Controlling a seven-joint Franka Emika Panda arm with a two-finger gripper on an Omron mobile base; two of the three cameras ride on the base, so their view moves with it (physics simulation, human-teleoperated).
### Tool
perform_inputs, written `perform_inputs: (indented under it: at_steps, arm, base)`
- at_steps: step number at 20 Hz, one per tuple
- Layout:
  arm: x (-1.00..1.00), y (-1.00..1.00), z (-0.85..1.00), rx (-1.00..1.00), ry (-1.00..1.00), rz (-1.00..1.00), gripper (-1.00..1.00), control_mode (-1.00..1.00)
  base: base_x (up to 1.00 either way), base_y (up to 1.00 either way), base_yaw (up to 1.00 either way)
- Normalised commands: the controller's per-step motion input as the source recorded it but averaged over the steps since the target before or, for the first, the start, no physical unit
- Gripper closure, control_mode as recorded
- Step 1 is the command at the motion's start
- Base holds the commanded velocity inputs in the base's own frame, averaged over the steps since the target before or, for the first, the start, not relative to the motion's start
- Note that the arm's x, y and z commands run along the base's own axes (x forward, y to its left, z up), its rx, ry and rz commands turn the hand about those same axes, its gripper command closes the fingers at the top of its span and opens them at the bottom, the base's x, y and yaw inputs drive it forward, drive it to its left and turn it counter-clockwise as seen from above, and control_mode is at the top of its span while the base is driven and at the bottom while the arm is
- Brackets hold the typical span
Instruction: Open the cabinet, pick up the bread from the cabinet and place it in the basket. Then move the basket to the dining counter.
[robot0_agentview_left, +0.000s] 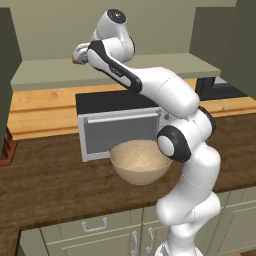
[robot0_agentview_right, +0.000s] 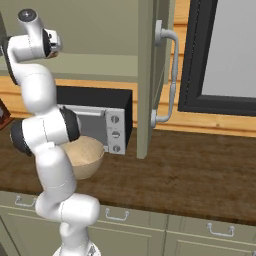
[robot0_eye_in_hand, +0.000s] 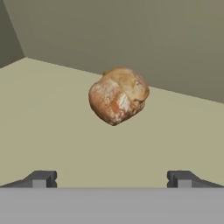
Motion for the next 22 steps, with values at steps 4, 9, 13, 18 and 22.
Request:
perform_inputs:
  at_steps: [4, 9, 13, 18, 22]
  arm:
    - [0.24, 0.13, -0.01, 0.0, 0.0, 0.0, -1.0, -1.0]
    - [0.2, 0.09, -0.01, 0.0, 0.0, 0.0, -1.0, -1.0]
    - [0.19, 0.0, -0.03, 0.0, 0.0, 0.0, -1.0, -1.0]
    - [0.18, 0.03, -0.12, 0.0, 0.0, 0.0, -1.0, -1.0]
    - [-0.07, 0.1, -0.14, 0.01, 0.0, 0.0, -1.0, -1.0]
  base:
    - [0.0, 0.0, 0.0]
    - [0.0, 0.0, 0.0]
    - [0.0, 0.0, 0.0]
    - [0.0, 0.0, 0.0]
    - [0.0, 0.0, 0.0]
